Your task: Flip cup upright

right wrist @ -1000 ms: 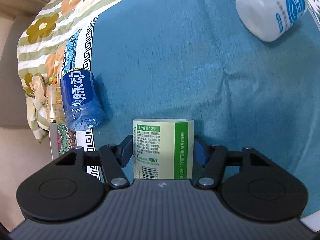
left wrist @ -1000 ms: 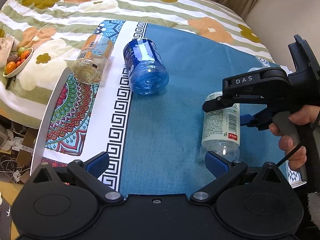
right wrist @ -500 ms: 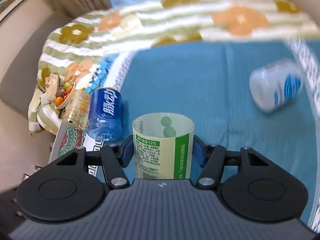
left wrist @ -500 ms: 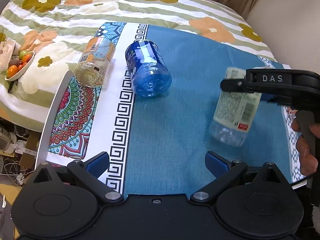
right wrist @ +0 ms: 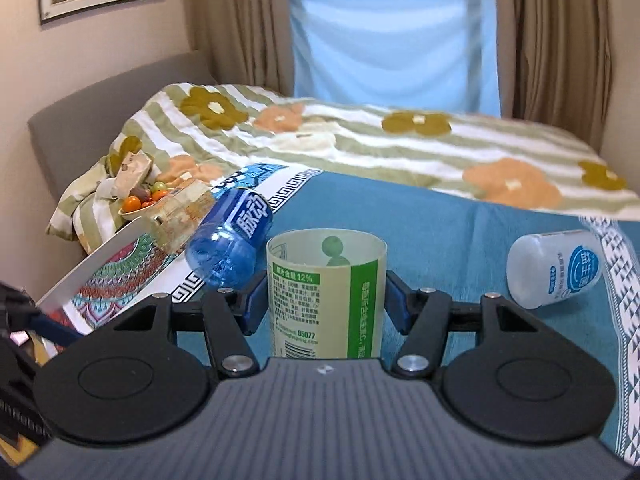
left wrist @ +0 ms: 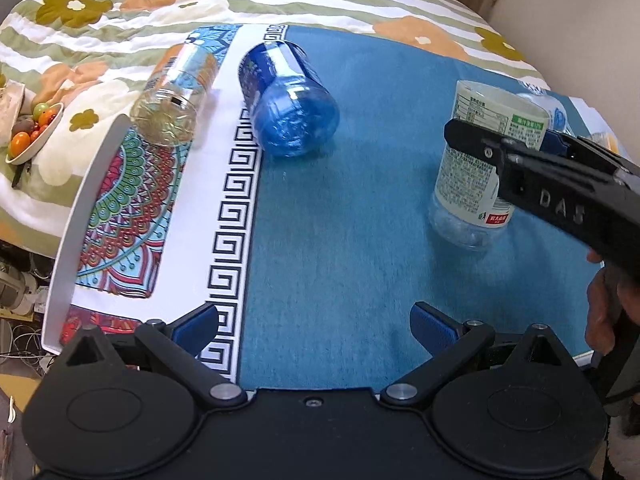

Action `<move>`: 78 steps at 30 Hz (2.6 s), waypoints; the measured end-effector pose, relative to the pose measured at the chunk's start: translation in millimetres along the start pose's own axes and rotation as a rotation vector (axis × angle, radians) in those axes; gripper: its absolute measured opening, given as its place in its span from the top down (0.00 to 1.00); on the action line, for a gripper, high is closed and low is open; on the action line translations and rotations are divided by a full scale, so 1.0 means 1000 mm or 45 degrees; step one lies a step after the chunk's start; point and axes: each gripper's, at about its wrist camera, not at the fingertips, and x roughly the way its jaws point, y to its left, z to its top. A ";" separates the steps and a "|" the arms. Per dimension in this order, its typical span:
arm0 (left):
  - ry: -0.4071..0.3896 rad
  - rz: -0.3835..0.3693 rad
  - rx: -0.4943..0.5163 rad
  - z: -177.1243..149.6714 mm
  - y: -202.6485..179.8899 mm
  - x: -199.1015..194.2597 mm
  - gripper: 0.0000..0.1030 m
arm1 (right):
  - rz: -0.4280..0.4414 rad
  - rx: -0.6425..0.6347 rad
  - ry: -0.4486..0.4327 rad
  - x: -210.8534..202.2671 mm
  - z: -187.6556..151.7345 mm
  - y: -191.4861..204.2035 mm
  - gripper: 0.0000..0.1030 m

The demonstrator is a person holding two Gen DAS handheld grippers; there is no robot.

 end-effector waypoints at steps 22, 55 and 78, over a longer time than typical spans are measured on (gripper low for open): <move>0.004 0.009 0.061 -0.007 -0.012 -0.001 0.00 | -0.014 -0.062 0.008 -0.020 -0.022 0.009 0.26; -0.348 0.029 0.064 0.013 -0.050 -0.127 0.00 | -0.386 0.148 0.193 -0.169 0.059 -0.026 0.00; -0.483 0.077 0.110 -0.012 -0.074 -0.151 0.00 | -0.524 0.279 0.292 -0.206 0.030 -0.046 0.00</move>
